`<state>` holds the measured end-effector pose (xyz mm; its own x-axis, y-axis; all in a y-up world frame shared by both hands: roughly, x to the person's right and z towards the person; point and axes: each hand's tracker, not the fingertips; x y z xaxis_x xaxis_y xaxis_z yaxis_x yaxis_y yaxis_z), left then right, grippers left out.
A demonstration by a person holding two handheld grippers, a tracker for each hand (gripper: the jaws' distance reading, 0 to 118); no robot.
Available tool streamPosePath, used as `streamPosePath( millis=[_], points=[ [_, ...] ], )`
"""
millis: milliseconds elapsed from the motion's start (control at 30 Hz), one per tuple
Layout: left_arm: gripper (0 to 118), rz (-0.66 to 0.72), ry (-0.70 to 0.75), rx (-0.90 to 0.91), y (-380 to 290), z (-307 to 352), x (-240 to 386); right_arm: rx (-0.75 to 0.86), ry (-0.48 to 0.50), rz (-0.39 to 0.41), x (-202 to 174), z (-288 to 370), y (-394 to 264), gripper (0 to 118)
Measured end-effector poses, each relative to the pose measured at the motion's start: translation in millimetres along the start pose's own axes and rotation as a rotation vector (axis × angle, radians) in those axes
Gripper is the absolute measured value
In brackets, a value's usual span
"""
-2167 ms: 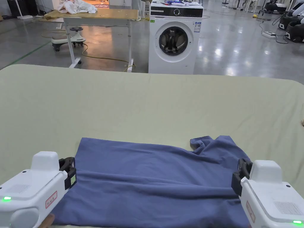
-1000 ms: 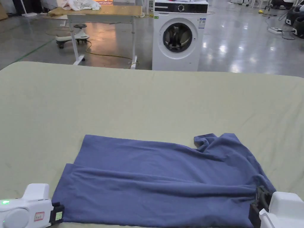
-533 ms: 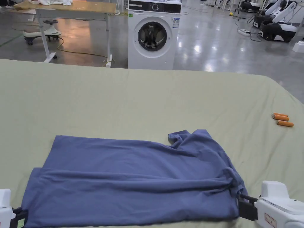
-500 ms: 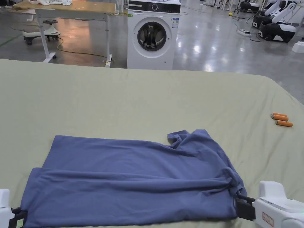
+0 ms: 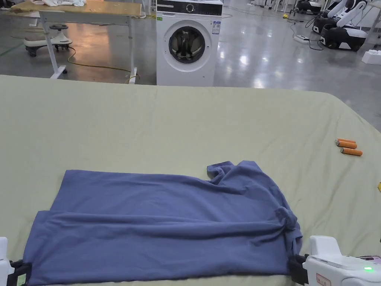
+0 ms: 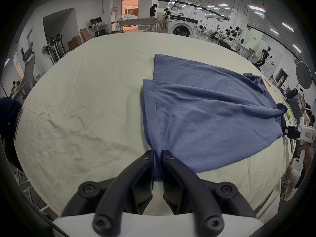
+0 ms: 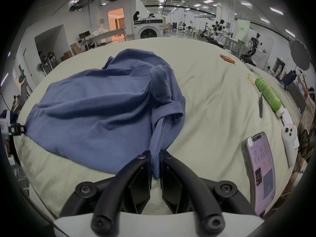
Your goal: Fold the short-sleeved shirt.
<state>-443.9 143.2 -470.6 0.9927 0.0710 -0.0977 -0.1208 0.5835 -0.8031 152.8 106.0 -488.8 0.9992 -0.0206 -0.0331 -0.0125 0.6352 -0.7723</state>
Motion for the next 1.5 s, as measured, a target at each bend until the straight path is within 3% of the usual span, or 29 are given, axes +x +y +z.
streamPosePath(
  millis=[433, 533, 833, 967, 1167, 1233, 1267, 1500],
  points=[
    [6, 0.007, -0.043, 0.171, 28.1, 69.7, -12.2, 0.110, -0.015, 0.065, -7.5, 86.7, 44.5, 7],
    [5, 0.011, -0.043, 0.186, 23.0, 83.6, -19.0, 0.111, -0.005, 0.045, -1.6, 99.6, 43.3, 7],
    [5, 0.035, -0.049, 0.072, -42.2, 79.2, -28.0, -0.027, -0.034, 0.041, -1.6, 102.0, -23.7, 7],
    [5, 0.072, -0.049, 0.028, -66.9, 74.2, -33.9, -0.100, -0.100, 0.088, -8.0, 97.8, -53.5, 7],
    [0, -0.040, 0.154, -0.057, -87.5, 52.3, -38.7, -0.119, -0.117, 0.075, -12.4, 78.7, -73.9, 7],
    [0, 0.154, -0.032, -0.015, -89.0, 50.0, -56.4, -0.113, -0.124, 0.087, -13.7, 72.1, -75.7, 7],
    [0, 0.189, -0.038, -0.012, -90.0, 49.9, -60.6, -0.117, -0.128, 0.090, -15.1, 70.9, -75.4, 7],
    [0, 0.130, -0.073, 0.015, -87.4, 49.5, -45.7, -0.116, -0.132, 0.090, -15.2, 72.3, -72.8, 7]
  ],
)
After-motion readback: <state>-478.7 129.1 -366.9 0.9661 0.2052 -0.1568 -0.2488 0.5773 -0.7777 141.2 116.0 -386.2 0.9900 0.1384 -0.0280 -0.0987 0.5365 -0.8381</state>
